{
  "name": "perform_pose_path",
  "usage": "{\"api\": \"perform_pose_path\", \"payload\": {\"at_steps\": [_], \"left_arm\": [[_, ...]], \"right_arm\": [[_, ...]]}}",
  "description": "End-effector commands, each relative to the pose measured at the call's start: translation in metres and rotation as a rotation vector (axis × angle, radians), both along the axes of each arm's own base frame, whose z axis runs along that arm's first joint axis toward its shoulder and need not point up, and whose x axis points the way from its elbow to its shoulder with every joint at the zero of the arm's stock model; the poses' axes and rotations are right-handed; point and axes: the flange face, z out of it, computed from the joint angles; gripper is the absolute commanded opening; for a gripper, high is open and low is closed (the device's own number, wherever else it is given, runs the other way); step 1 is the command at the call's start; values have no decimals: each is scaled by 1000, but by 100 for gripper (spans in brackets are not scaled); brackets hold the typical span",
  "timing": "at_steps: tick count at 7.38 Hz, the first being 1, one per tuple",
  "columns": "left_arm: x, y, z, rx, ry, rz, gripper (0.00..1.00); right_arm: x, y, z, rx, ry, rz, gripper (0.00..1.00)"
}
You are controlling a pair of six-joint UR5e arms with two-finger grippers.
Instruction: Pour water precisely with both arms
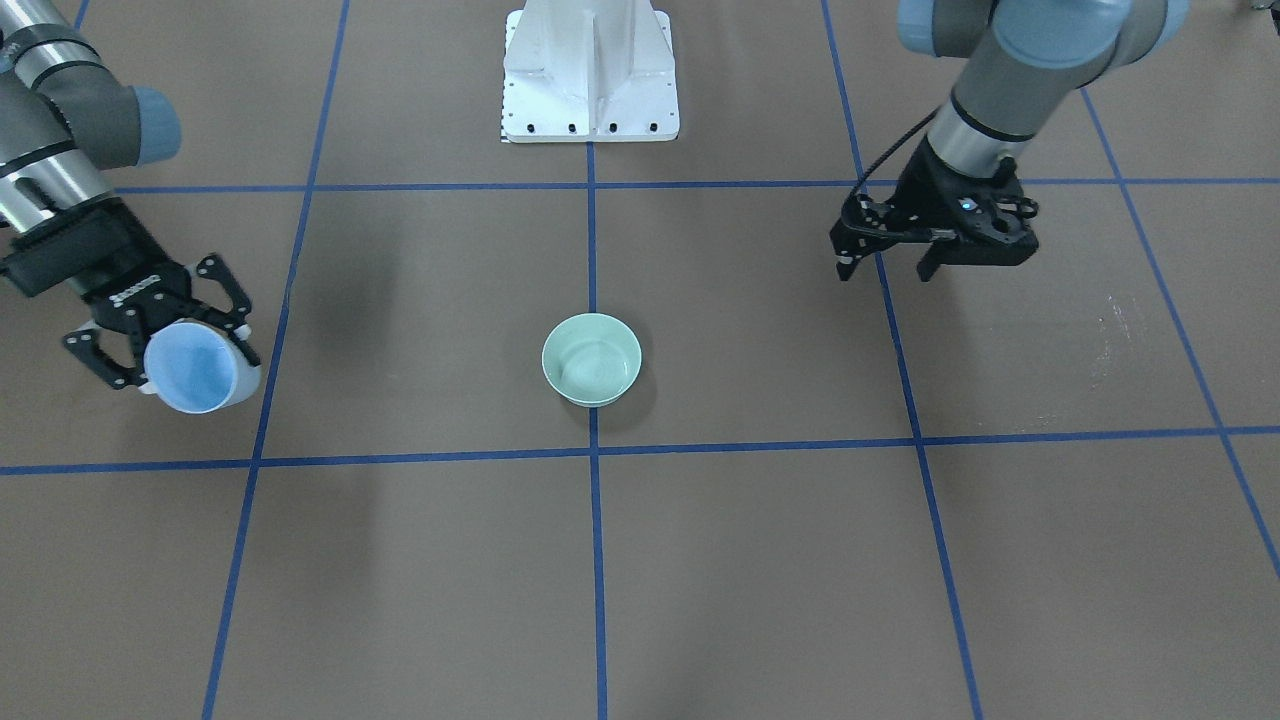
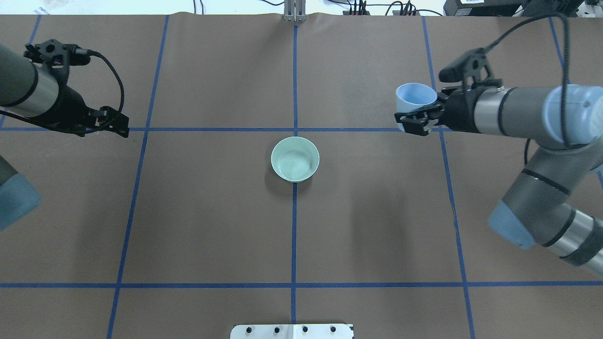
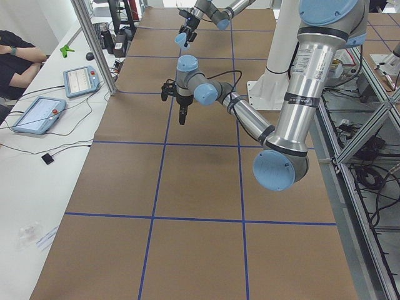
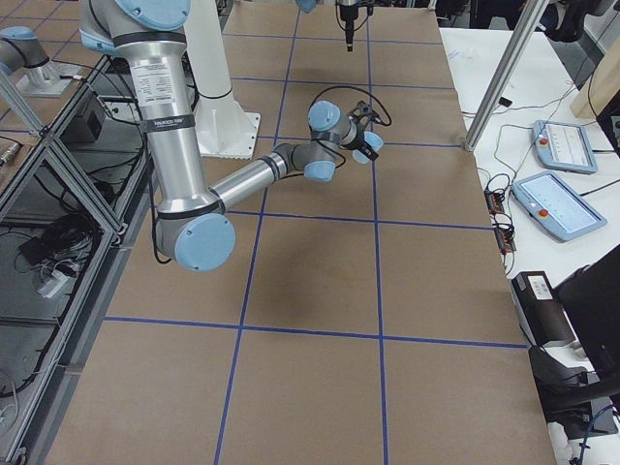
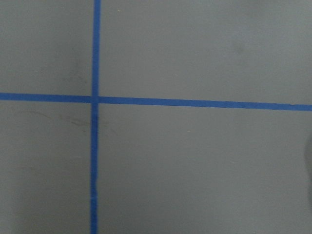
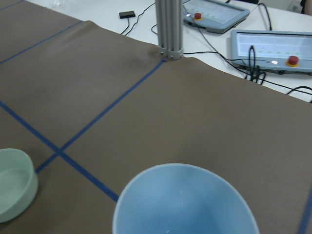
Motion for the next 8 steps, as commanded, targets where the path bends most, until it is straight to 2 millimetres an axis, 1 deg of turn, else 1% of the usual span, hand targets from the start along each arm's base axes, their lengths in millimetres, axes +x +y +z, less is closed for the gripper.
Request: {"api": "perform_pose_path", "payload": {"at_steps": [1, 2, 3, 4, 5, 7, 8], "left_arm": [[-31, -7, 19, 5, -11, 8, 100], [-35, -4, 31, -6, -23, 16, 100], [-39, -6, 33, -4, -26, 14, 100], [-41, -7, 40, -10, -33, 14, 100], [-39, -10, 47, -19, -39, 14, 100], [-39, -10, 50, -23, -42, 14, 100], [-39, -10, 50, -22, -41, 14, 100]], "right_arm": [[-96, 46, -59, 15, 42, -41, 0], [-107, 43, -80, -17, 93, -62, 0], [-117, 43, -96, -40, 121, -92, 0], [-126, 42, -101, -70, 161, -121, 0], [-133, 43, -100, -103, 191, -161, 0], [-142, 44, -95, -140, 256, -223, 0], [-154, 42, -113, -188, 292, -261, 0]]}}
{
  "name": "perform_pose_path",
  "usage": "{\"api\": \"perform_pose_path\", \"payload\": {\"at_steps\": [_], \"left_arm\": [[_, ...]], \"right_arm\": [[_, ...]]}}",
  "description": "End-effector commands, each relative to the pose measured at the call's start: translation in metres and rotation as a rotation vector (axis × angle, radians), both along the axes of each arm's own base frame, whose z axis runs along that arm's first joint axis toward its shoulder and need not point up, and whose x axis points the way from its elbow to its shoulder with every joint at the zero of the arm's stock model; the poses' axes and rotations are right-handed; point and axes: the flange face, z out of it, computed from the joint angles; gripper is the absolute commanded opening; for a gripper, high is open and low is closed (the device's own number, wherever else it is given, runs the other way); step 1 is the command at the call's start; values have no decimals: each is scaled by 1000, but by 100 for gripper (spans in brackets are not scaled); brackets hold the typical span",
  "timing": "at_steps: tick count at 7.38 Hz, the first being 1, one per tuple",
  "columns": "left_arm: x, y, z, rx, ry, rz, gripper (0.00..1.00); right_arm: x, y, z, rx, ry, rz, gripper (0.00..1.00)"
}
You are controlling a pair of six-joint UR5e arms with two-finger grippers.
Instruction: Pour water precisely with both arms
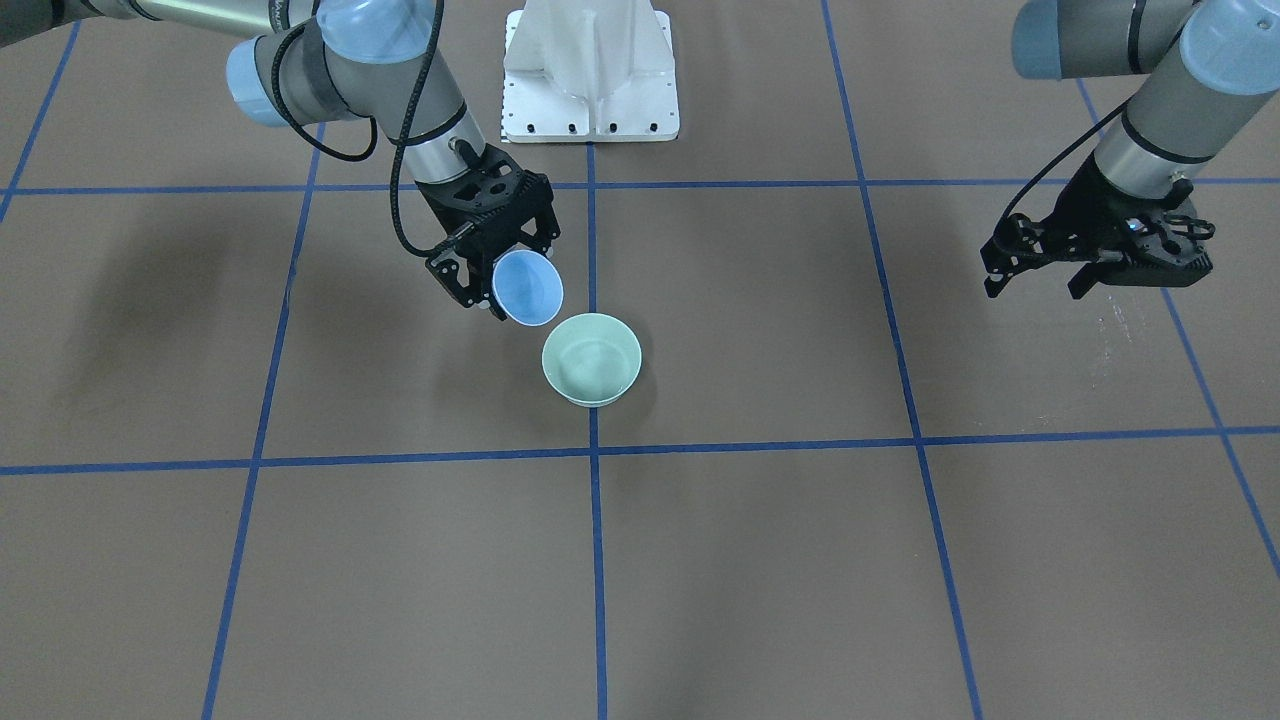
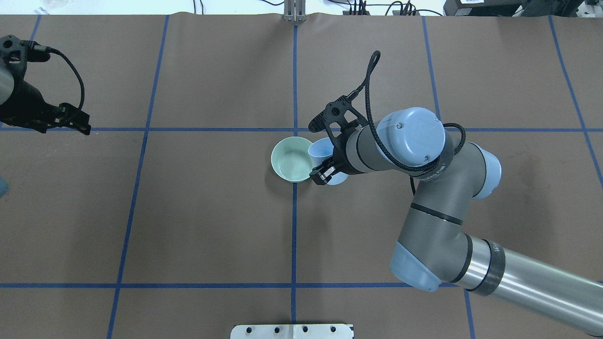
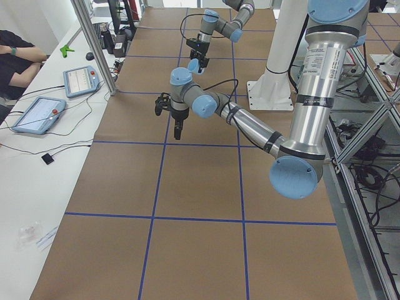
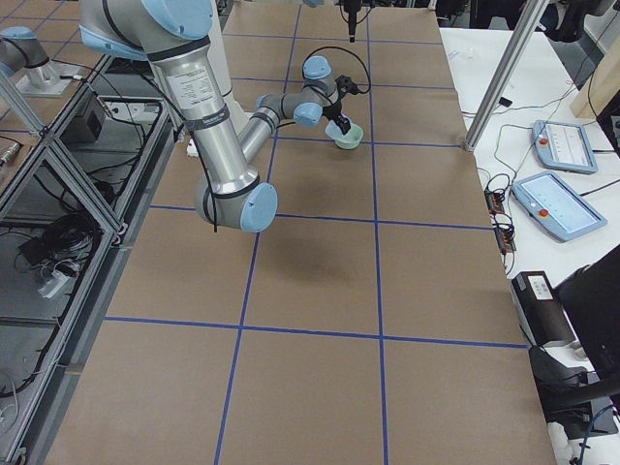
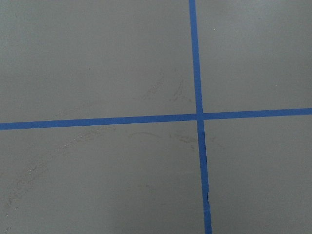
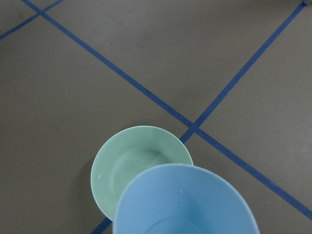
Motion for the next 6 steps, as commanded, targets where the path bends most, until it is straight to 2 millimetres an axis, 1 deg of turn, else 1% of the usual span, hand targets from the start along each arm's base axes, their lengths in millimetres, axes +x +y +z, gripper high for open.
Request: {"api": "perform_pose_path", "payload": {"at_steps": [1, 2, 3, 4, 5, 6], "left_arm": [[0, 0, 0, 1, 0, 0, 100], [-1, 0, 0, 1, 0, -2, 100], [-1, 0, 0, 1, 0, -2, 100], [-2, 1, 2, -3, 0, -2, 100], [-2, 1, 2, -2, -1, -3, 100], [-6, -1, 0, 0, 1, -10, 100]], "right_arm": [[-19, -5, -24, -77, 82, -52, 0], [-28, -7, -15, -100, 104, -67, 0], [-49, -16, -16, -132, 119, -92, 0], [-64, -24, -28, -165, 156, -102, 0], [-73, -27, -41, -192, 195, -119, 0], [-80, -30, -36, -187, 221, -141, 0]]}}
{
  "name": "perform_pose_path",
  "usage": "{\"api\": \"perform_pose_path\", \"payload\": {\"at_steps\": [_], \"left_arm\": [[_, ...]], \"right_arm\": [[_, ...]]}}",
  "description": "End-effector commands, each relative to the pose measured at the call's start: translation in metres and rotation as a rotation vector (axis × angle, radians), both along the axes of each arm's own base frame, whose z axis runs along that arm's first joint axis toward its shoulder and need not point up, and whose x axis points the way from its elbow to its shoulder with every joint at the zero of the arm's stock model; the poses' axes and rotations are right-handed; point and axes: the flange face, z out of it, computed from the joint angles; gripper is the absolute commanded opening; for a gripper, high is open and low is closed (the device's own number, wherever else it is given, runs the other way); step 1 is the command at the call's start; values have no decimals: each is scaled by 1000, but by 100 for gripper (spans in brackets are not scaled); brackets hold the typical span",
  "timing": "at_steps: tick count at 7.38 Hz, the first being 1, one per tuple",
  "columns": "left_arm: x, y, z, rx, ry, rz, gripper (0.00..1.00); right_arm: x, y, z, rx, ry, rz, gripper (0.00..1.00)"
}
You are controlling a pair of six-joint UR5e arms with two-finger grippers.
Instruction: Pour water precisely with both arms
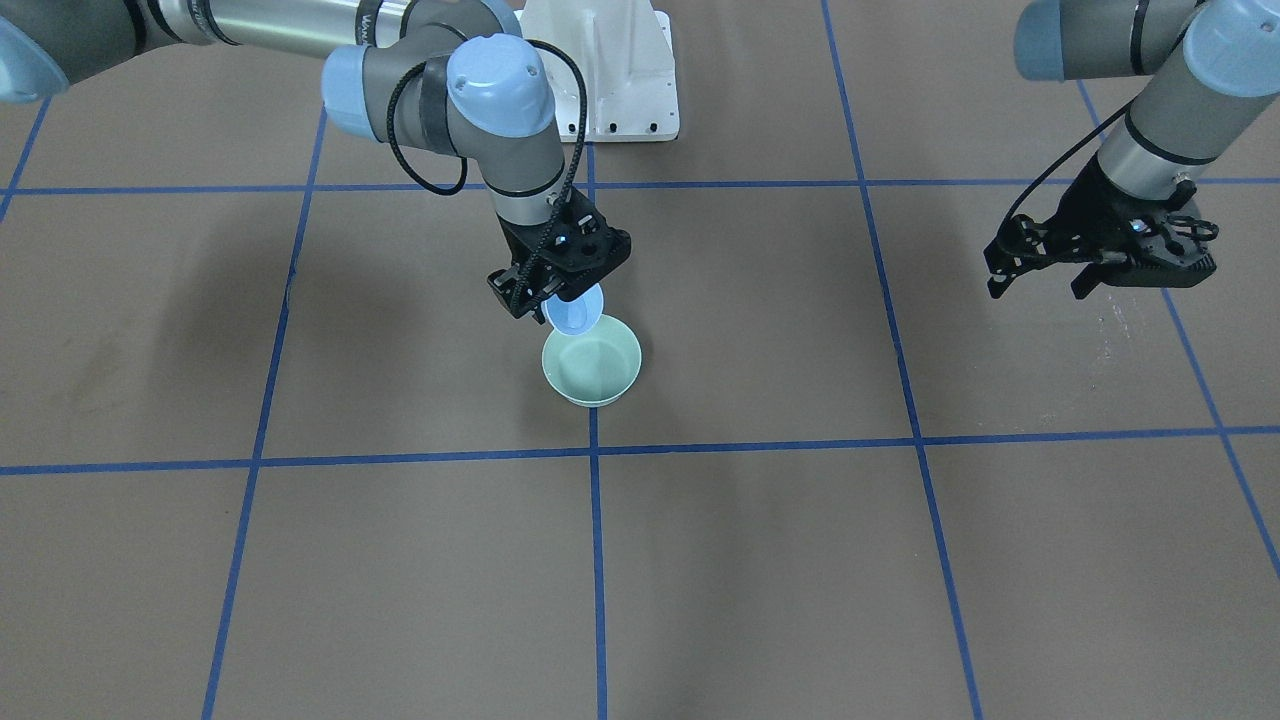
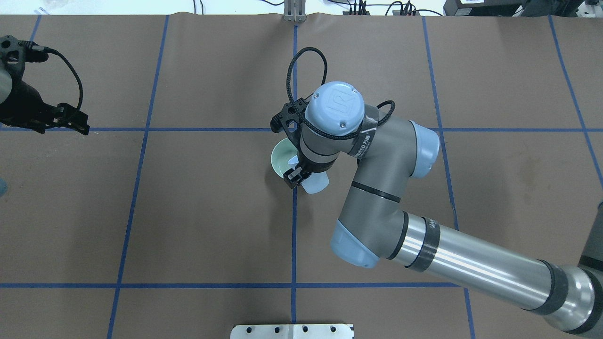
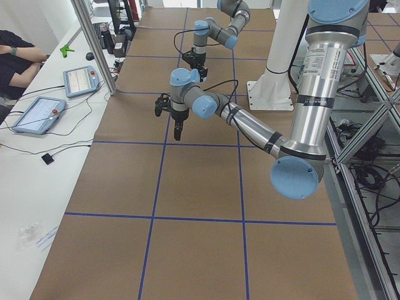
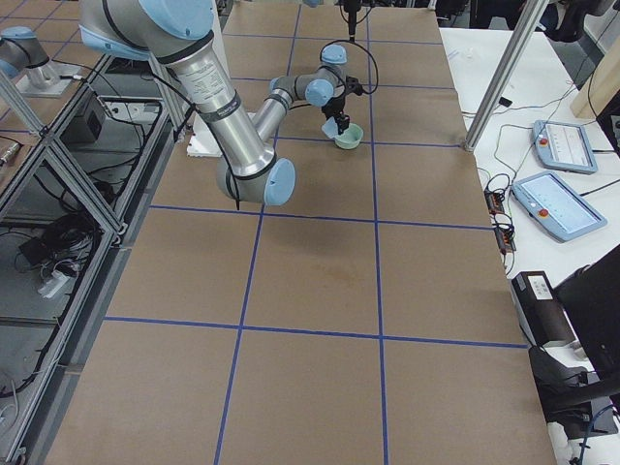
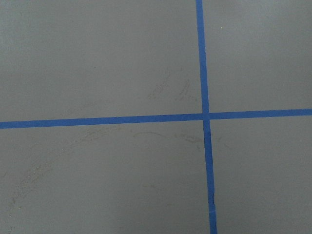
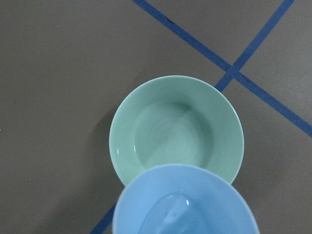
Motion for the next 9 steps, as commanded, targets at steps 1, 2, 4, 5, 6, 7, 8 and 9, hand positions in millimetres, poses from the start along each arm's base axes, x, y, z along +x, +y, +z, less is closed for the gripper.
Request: {"api": "perform_pose_path", "payload": {"at_steps": [1, 2, 4, 5, 6, 7, 8, 9], "left_arm": [[-3, -1, -2, 4, 3, -5, 100], [-3, 0, -4, 6, 5, -5, 100], [-6, 0, -5, 1, 13, -4, 100], [-7, -1, -4, 0, 12, -7, 100], [-7, -1, -5, 3, 14, -7, 100], [-7, -1, -5, 1, 13, -7, 100], [-8, 1, -8, 8, 17, -7, 100], [-10, 2, -12, 12, 20, -10, 100]], "right_arm": [[-12, -5, 3, -27, 59, -30, 0], [-12, -5, 7, -47, 88, -34, 0], [-15, -5, 15, -78, 118, -48, 0], [-18, -11, 11, -113, 129, -58, 0], [-27, -20, -2, -130, 179, -72, 0], [-24, -28, -14, -144, 201, -77, 0], [-27, -33, -22, -164, 243, -91, 0], [-37, -41, -31, -181, 288, -98, 0]]}}
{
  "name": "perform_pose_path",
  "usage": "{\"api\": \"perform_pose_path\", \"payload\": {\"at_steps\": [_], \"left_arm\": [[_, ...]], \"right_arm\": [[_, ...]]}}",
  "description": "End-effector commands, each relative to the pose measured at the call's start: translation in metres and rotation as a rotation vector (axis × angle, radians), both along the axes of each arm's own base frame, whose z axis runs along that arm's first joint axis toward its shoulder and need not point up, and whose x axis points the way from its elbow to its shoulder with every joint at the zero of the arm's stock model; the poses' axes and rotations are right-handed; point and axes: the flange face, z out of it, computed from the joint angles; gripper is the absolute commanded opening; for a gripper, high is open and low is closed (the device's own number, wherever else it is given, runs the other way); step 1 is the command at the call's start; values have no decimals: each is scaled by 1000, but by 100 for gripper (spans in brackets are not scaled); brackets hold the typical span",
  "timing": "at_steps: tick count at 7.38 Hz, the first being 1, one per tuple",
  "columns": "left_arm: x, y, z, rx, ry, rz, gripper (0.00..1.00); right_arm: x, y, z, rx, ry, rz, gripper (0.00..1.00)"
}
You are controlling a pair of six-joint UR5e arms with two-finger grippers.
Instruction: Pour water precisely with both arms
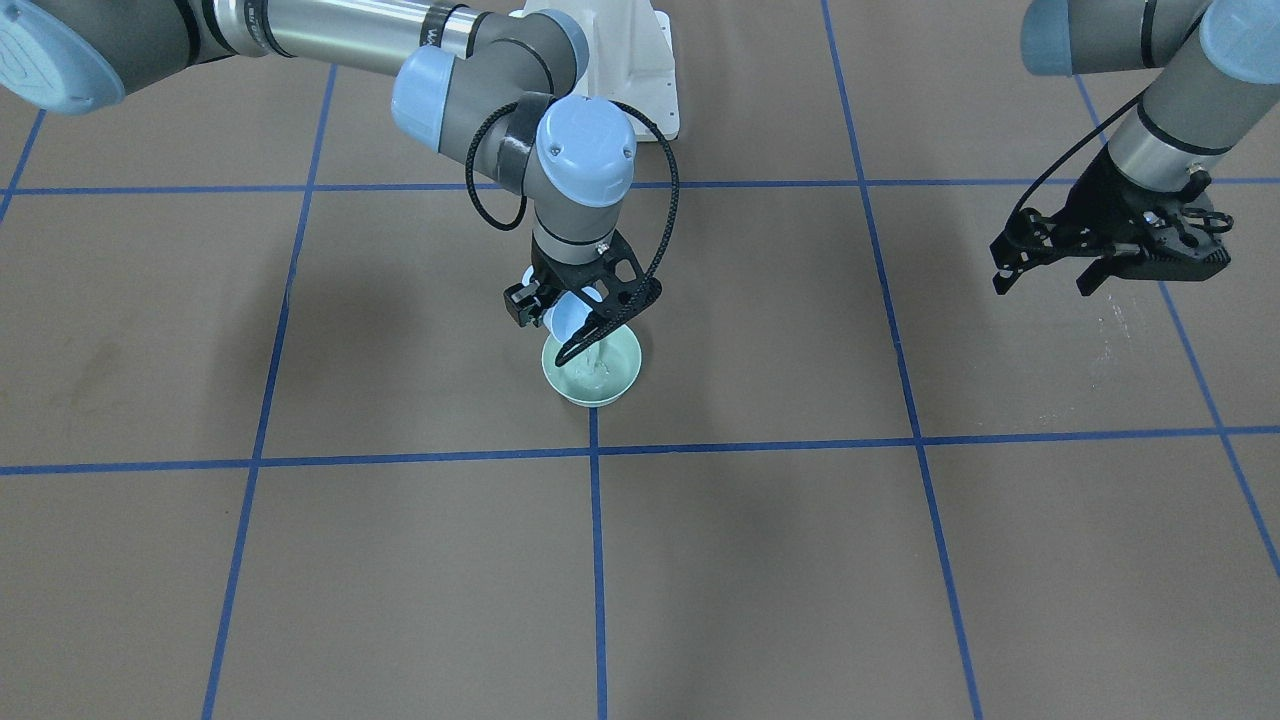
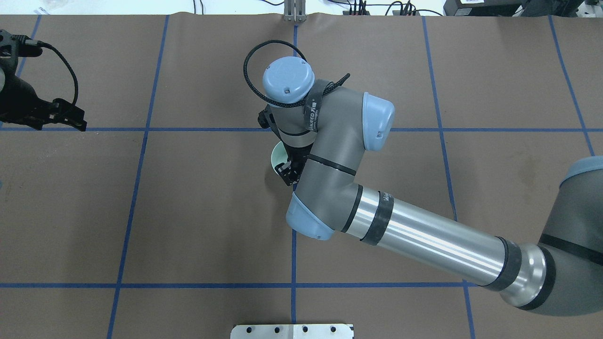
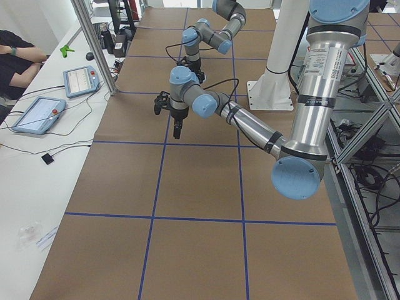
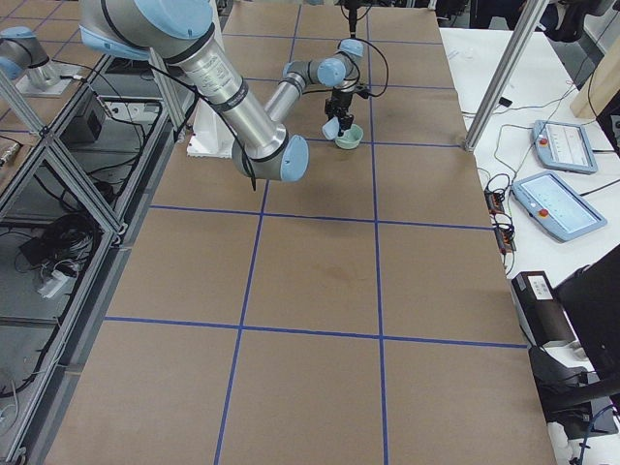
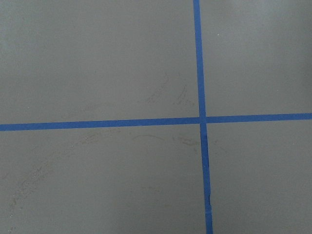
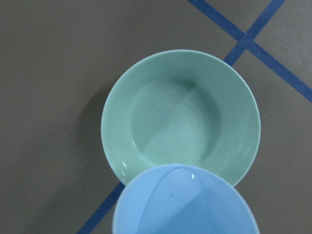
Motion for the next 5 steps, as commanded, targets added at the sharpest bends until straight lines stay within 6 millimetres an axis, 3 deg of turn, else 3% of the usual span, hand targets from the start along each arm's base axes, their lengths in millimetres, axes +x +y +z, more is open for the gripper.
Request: {"api": "perform_pose_path", "payload": {"at_steps": [1, 3, 5], "left_arm": [[-2, 2, -6, 10, 7, -2, 100], [-3, 4, -10, 15, 10, -3, 100], [-4, 5, -12, 16, 14, -4, 100]], "right_arm": [[-8, -10, -11, -28, 57, -17, 0], [-5, -9, -5, -55, 101, -27, 0], [-3, -6, -11, -75, 130, -29, 0]]}}
